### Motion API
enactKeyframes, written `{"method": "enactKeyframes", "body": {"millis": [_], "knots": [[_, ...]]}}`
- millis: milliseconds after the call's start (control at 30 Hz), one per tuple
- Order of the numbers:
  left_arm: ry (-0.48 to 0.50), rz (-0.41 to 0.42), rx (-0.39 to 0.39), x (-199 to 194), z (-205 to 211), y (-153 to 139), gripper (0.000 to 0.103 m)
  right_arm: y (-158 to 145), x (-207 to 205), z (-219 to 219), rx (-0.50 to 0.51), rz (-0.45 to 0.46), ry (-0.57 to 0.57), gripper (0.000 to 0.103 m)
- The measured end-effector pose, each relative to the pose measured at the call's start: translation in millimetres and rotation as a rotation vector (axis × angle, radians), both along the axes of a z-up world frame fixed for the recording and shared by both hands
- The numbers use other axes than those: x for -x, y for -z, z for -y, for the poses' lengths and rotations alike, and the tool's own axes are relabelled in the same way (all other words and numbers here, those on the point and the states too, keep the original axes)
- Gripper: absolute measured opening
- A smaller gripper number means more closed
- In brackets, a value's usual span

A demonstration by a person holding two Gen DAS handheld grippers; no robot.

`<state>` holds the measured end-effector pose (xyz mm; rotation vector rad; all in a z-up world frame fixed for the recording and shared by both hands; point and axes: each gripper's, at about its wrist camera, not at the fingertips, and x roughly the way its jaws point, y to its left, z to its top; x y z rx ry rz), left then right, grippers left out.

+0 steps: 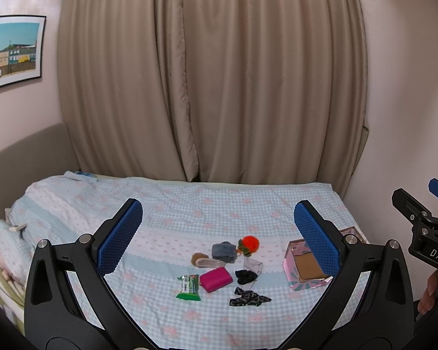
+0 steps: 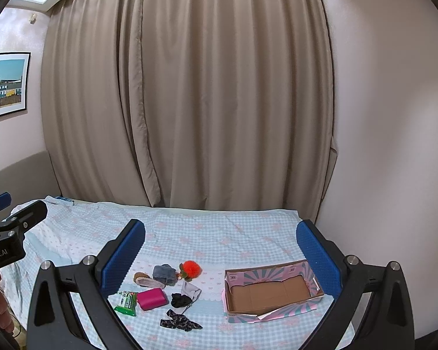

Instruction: Organize soft objects

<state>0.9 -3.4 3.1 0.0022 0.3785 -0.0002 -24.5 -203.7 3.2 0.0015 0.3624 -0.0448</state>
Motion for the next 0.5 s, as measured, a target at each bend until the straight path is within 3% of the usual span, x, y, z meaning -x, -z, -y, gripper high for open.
{"method": "enactKeyframes", "body": {"millis": [500], "knots": [[-0.001, -0.001, 0.001, 0.4, -0.7, 0.1, 0.103, -0.3, 0.1, 1.4, -0.004, 0.002, 0.002, 0.103]]}}
